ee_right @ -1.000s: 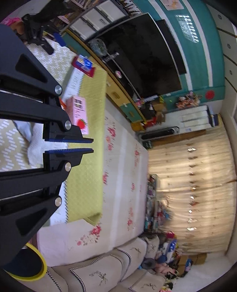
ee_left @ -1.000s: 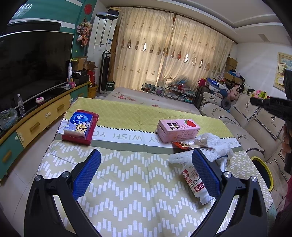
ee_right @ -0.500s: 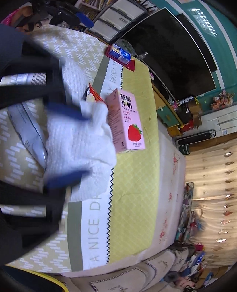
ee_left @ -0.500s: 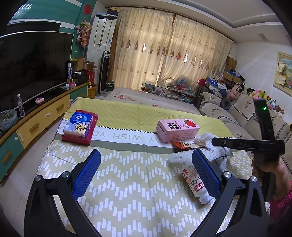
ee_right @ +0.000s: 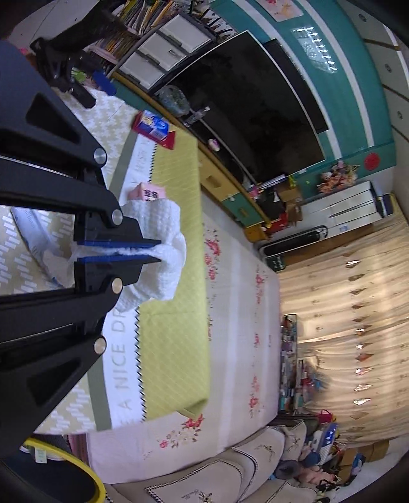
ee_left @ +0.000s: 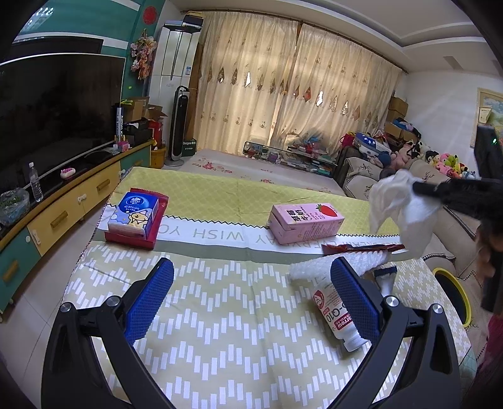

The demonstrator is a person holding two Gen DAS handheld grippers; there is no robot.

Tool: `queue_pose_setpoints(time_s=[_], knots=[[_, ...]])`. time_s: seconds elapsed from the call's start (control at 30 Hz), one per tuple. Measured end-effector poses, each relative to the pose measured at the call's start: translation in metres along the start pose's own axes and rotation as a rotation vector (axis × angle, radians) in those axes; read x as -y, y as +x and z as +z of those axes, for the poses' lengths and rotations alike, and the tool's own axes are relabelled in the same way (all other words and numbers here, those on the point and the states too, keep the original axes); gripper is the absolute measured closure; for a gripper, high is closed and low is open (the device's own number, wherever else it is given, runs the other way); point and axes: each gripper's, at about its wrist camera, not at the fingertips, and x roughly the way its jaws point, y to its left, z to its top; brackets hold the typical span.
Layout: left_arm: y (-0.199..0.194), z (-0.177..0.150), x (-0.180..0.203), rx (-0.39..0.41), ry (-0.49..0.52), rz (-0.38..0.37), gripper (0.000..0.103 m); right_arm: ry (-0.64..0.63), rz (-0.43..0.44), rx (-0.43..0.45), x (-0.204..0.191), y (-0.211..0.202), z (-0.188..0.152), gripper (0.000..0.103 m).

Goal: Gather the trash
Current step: 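Carry the towel over the bin and open the right gripper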

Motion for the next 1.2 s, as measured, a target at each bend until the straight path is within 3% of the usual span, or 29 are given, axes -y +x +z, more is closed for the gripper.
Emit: queue_pose_setpoints(time_s=[0.33,0.53,0.9,1.2], knots=[[0.001,0.0,0.001,-0.001,0.011,-0.008,0.005,-0.022,-0.015,0.066,0.008,-0.048,0.013,0.099],[0.0,-0.001,0.003,0.0,0.016,-0.011,0.005,-0.007,-0.059,0.088,0.033,-0.081,0.008,0.099],[0.0,-0.003,0.011,-0.001,0.052,-0.006,0.005,0.112,-0.28,0.072,0.131,-0.132,-0.039,0.099],[-0.003,-0.003,0.013,0.012,0.063,-0.004,0.005,0.248,-0.469,0.01,0.217,-0.143,-0.097,0.099]])
